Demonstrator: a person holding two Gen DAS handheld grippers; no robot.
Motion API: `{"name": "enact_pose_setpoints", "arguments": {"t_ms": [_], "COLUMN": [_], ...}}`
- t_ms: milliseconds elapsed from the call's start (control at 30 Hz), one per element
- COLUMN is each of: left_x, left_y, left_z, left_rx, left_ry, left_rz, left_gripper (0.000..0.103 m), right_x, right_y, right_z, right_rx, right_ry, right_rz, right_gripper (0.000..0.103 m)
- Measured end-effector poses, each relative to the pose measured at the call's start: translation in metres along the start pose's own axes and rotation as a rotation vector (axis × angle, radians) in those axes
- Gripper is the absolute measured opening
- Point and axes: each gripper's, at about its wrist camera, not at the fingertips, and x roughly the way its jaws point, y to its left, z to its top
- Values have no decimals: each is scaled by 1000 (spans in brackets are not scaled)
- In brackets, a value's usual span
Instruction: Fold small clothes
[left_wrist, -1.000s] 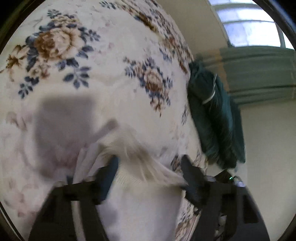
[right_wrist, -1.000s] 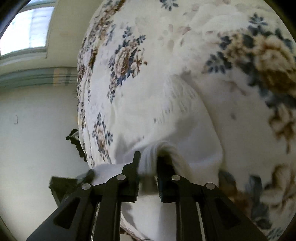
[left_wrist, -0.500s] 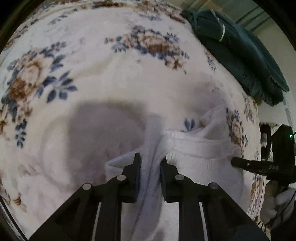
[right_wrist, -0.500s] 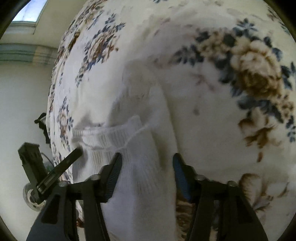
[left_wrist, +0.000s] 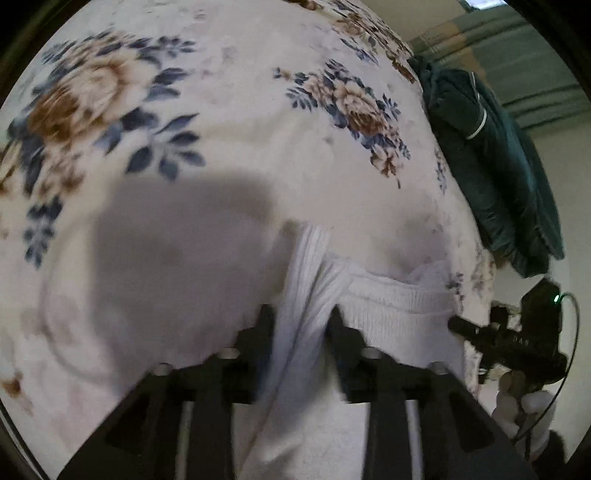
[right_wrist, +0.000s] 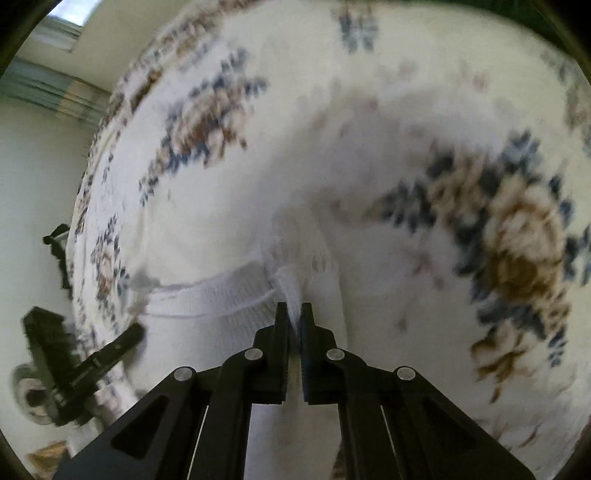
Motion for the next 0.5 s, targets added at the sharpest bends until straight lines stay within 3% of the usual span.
{"name": "enact_pose_setpoints", "arguments": {"t_ms": [33, 67, 100, 167, 200, 267, 367, 433, 467, 500], "left_x": [-7, -20, -29, -49, -60, -72, -61, -50, -49, -48], "left_y": [2, 5, 5, 6, 8, 10, 14, 14, 12, 11], "left_z": [-5, -16, -25, -51, -69, -98, -136, -154, -161, -164], "left_rx": [-13, -19, -14, -1, 7, 4, -1, 9, 24, 24], "left_ry": [1, -7, -13, -19, -17, -10, 48, 55, 27, 16], "left_rz": [-27, -51, -48, -46, -44, -44, -23, -5, 17, 14], "left_gripper": [45, 46, 46, 50, 60, 64, 64, 62, 49, 19], "right_x": [-7, -15, -28, -44, -46, -43, -27, -13, -9, -6], "right_y": [-4, -9, -18, -31, -36, -49, -63, -65, -63, -60], "right_z": [-6, -16, -33, -70, -88, -130, -186, -204, -209, -211], "right_rx": [12, 16, 17, 23, 28, 47, 84, 115, 116, 107], "right_ry": [10, 15, 25, 48, 76, 158, 234, 241, 219, 200], "right_rz": [44, 74, 87, 88, 89, 103, 147, 216, 236, 225], "right_gripper": [9, 20, 41, 54, 54, 54, 54, 53, 37, 20]}}
